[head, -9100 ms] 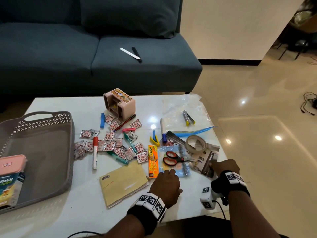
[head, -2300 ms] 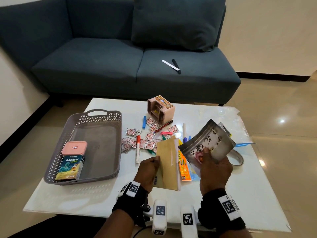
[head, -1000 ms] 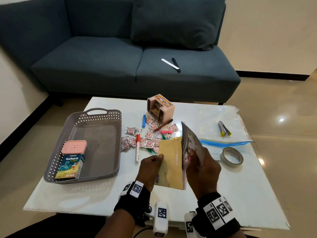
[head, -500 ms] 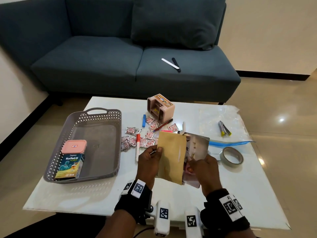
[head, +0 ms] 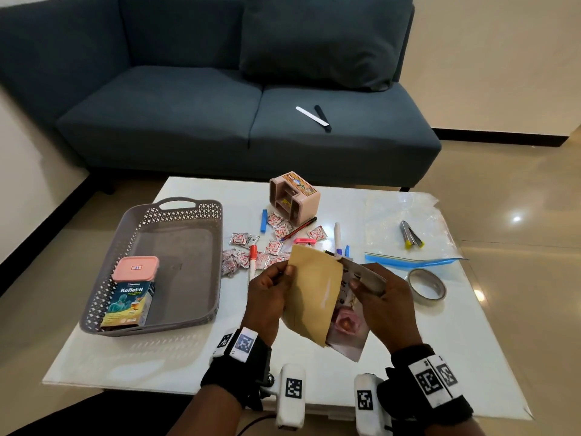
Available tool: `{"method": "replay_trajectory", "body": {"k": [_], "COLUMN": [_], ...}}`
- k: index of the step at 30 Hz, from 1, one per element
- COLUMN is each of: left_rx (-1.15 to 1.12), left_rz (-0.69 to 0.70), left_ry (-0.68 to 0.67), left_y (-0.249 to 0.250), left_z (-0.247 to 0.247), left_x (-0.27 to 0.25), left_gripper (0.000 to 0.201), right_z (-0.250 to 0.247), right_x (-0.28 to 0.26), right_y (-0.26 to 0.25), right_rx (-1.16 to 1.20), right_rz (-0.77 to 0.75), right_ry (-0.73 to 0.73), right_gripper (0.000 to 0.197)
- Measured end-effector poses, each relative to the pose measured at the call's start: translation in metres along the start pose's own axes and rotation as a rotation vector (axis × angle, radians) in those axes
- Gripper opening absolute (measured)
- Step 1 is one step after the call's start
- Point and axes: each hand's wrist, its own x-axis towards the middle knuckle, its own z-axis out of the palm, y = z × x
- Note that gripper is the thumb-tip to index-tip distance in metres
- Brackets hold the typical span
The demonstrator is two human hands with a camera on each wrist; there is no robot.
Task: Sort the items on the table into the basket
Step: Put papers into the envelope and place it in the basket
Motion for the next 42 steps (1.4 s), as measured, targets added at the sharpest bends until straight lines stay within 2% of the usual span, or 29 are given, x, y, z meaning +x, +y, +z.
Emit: {"method": "replay_trajectory", "body": {"k": [5, 8, 12, 16, 19, 23, 28, 30, 33, 34, 38, 42], "left_rx": [-0.103, -0.078, -0.001, 0.1, 0.124, 0.209, 0.245, 0.256, 0.349, 0.368, 0.38, 0.447], "left_rz": [0.003, 0.033, 0.039, 0.047, 0.069, 0.095, 0.111, 0.114, 0.099, 0.088, 0.085, 0.135], "left_ry": [0.044, 0.045, 0.006, -0.063, -0.08, -0.131, -0.168, -0.202, -0.28, -0.291, -0.299, -0.299], "left_y": [-0.001, 0.0, -0.001, 0.0, -0.001, -0.001, 0.006, 0.009, 0.006, 0.005, 0.003, 0.004], "left_z": [0.001, 0.003, 0.004, 0.003, 0.002, 0.008, 0.013, 0.014, 0.017, 0.018, 0.015, 0.02], "left_x": [0.0, -0.001, -0.004, -0.008, -0.009, -0.011, -0.014, -0.015, -0.017, -0.016, -0.013, -0.015], "left_gripper": [0.014, 0.017, 0.024, 0.024, 0.028, 0.019, 0.013, 0.018, 0.045, 0.047, 0.044, 0.021], "right_z": [-0.001, 0.0, -0.002, -0.006, -0.007, -0.003, -0.007, -0.008, -0.003, -0.001, -0.003, -0.002], "right_x": [0.002, 0.002, 0.003, 0.003, 0.004, 0.006, 0.01, 0.013, 0.013, 0.012, 0.01, 0.009], "right_y": [0.003, 0.003, 0.0, -0.003, -0.003, 0.0, 0.004, 0.006, 0.006, 0.005, 0.001, -0.002], "right_rx": [-0.105, -0.084, -0.023, -0.038, -0.088, 0.05, 0.134, 0.159, 0.156, 0.158, 0.179, 0.165], "right_rz": [-0.051, -0.059, -0.025, -0.009, 0.009, 0.04, 0.071, 0.122, 0.139, 0.135, 0.13, 0.125], "right_ry": [0.02, 0.007, 0.0, 0.06, 0.065, 0.106, 0.088, 0.123, 0.182, 0.198, 0.17, 0.049], "right_gripper": [0.016, 0.018, 0.009, 0.03, 0.033, 0.014, 0.019, 0.019, 0.022, 0.023, 0.016, 0.019]}}
